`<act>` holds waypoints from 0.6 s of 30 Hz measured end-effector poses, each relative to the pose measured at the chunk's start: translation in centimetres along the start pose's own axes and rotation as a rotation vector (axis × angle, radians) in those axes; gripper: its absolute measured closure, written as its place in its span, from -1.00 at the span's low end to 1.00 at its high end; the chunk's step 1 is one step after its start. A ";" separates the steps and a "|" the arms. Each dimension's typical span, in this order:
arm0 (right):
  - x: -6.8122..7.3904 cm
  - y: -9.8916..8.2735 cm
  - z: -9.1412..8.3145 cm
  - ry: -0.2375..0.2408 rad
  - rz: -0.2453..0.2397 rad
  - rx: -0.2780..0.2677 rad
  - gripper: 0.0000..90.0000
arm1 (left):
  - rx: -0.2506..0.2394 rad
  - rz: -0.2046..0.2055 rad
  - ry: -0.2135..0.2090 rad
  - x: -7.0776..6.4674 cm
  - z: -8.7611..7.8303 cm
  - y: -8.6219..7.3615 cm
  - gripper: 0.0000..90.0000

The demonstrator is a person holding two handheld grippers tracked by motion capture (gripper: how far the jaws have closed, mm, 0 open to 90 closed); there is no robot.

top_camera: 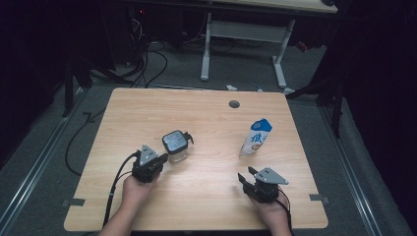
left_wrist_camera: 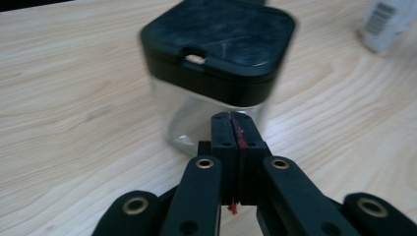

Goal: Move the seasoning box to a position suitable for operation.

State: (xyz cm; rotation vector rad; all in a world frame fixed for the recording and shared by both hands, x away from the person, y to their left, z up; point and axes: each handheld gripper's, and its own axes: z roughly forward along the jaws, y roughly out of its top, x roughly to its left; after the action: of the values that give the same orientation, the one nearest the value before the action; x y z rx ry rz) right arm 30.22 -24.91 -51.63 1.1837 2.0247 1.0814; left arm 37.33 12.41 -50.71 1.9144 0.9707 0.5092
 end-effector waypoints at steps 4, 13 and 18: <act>0.0 0.0 0.0 0.000 0.003 -0.006 0.13 | -0.008 0.049 -0.033 -2.2 0.6 0.3 0.94; -0.3 -0.1 -0.2 0.002 0.012 -0.011 0.12 | -0.014 -0.033 0.091 1.8 0.0 0.2 1.00; -0.1 0.0 -0.1 0.003 0.001 -0.008 0.12 | 0.007 -0.027 0.123 3.8 1.4 1.4 1.00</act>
State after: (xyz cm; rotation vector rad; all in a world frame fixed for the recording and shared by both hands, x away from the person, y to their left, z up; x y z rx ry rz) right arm 30.18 -24.99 -51.63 1.1793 2.0208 1.0912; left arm 41.17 14.28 -50.33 1.8917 1.0773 0.6137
